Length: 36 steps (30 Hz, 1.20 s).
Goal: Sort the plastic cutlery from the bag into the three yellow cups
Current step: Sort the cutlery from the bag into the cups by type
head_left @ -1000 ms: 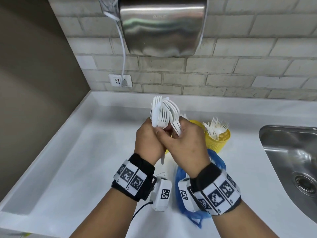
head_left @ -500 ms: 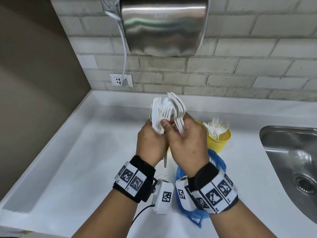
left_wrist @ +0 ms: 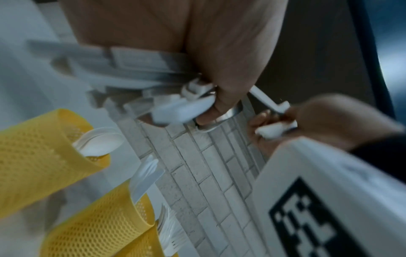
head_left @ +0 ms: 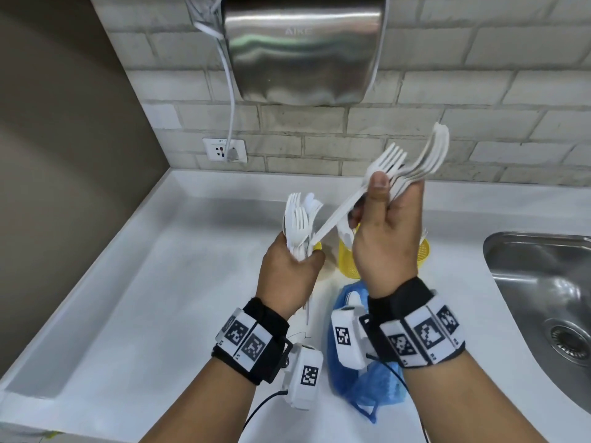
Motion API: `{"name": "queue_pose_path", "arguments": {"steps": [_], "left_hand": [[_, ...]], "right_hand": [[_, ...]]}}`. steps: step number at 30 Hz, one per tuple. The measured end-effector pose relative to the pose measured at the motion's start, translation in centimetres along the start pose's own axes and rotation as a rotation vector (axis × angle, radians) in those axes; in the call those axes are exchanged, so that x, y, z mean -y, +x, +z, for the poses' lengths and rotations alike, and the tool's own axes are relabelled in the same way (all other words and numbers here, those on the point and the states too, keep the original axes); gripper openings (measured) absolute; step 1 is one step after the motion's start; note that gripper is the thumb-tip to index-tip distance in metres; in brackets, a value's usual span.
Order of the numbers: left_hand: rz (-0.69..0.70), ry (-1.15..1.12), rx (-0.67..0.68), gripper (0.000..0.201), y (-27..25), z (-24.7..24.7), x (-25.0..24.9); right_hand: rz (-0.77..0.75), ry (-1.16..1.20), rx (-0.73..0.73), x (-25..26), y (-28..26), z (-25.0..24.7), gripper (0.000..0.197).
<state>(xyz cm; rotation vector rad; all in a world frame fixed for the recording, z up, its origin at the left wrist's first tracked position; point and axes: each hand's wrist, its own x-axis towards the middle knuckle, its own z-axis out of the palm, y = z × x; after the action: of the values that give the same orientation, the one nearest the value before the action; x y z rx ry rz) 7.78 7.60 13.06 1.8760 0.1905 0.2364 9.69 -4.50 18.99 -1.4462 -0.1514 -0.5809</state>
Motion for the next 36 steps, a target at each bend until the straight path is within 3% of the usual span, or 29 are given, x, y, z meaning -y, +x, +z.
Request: {"name": "queue_pose_path", "arguments": {"steps": [2,4,9,15,18,22,25,29,36], "left_hand": [[-0.070,-0.109,0.021,0.007,0.0,-0.3,0.1],[-0.125,-0.231,0.018,0.012,0.2,-0.6,0.1],[-0.127,-0.416,0.041,0.011,0.6,-1.1,-1.1],[-0.012,-0.398,0.149,0.023,1.5,-1.4,-3.5],[0.025,-0.397,0.163,0.012,2.0,-1.6,-4.2],[0.073,-0.400,0.167,0.025,2.4,-1.8,-4.1],[0.061,-0.364,0.160,0.016,2.4,-1.9,-4.1],[0.048,-0.391,0.131,0.010,3.1,-2.1,-4.0],[0.033,-0.420,0.078,0.005,3.8,-2.6,-3.4]], "right_hand": [[0.055,0.114,0.012,0.1,0.9,-0.8,0.018],[0.167,0.302,0.058,0.2,1.2,-1.5,0.009],[0.408,0.381,0.140,-1.5,0.3,-2.1,0.018],[0.589,0.367,0.332,-2.7,-2.0,-1.2,0.029],[0.706,0.439,0.452,-2.6,-2.1,-1.2,0.034],[0.890,0.487,0.578,-2.5,-1.6,-1.8,0.034],[0.920,0.474,0.631,-2.8,-1.4,-2.2,0.036],[0.904,0.484,0.695,-3.3,-1.7,-2.6,0.059],[0.710,0.313,0.736,-4.2,-2.4,-2.6,0.043]]}}
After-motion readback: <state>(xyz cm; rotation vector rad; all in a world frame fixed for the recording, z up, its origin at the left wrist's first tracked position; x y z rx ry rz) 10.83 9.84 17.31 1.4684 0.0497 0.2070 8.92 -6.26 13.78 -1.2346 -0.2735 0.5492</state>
